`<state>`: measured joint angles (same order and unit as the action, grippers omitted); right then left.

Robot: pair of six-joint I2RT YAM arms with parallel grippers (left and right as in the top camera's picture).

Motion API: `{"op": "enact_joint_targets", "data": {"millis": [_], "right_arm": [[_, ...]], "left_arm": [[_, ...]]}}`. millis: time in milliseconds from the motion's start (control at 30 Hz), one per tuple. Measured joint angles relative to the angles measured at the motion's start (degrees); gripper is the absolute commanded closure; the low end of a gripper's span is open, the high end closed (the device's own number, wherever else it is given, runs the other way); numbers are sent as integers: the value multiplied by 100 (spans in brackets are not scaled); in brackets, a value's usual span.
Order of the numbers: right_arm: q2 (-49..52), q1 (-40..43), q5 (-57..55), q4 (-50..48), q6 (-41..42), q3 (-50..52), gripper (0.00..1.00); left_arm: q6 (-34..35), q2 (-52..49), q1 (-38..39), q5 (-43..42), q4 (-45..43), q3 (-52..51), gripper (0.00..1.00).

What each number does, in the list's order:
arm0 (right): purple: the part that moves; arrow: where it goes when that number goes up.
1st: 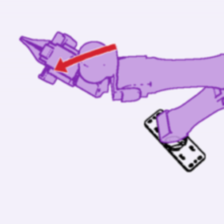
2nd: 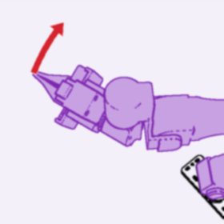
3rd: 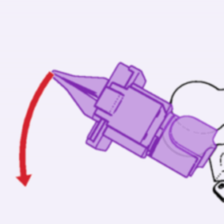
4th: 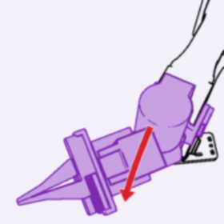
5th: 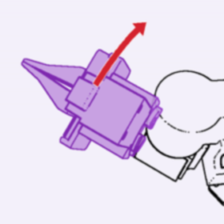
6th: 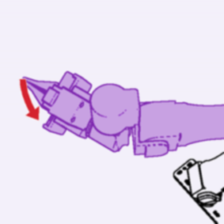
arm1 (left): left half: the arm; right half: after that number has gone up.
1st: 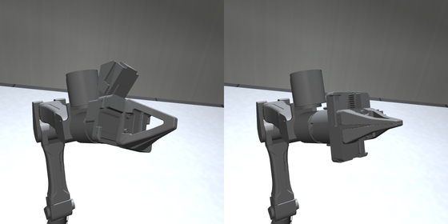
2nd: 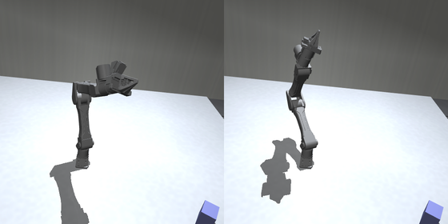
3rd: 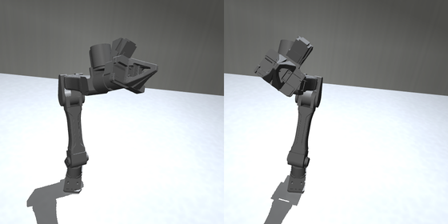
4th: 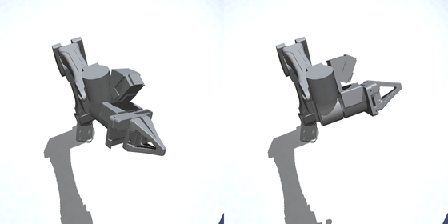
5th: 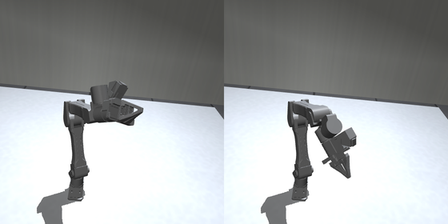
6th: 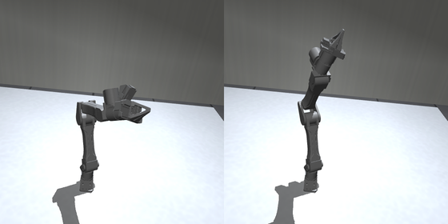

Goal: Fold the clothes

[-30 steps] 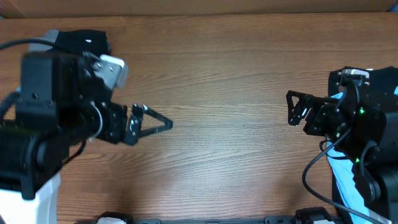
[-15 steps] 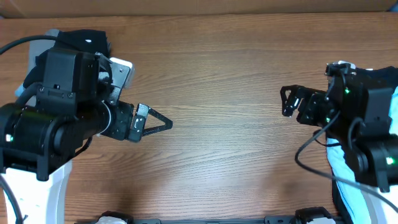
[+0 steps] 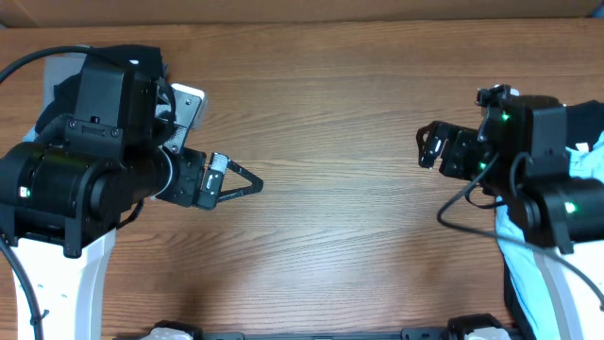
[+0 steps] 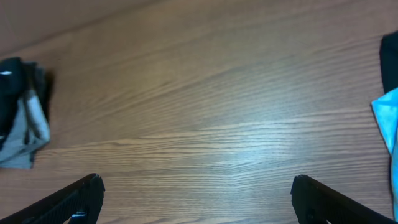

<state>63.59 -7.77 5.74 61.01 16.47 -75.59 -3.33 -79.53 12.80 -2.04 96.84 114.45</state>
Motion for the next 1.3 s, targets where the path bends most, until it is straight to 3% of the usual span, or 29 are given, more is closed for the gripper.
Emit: {"op": "enact_joint_targets", "data": {"millis": [133, 333, 767, 933, 1300], "right_arm": [[-754, -26, -341, -153, -9, 35, 0], [-2452, -26, -1285, -1226, -22, 621, 0], [-5466, 337, -2035, -2361, 457, 3794, 0], [-6155, 400, -2079, -2468, 946, 4839, 0], [-6273, 400, -2074, -3265, 1355, 6102, 0]], "left_arm": [[0, -4, 0, 0, 0, 0, 0], [0, -15, 0, 20, 0, 0, 0], [0, -15, 0, 22, 0, 0, 0], [0, -15, 0, 22, 2, 0, 0], [0, -15, 0, 22, 2, 0, 0]]}}
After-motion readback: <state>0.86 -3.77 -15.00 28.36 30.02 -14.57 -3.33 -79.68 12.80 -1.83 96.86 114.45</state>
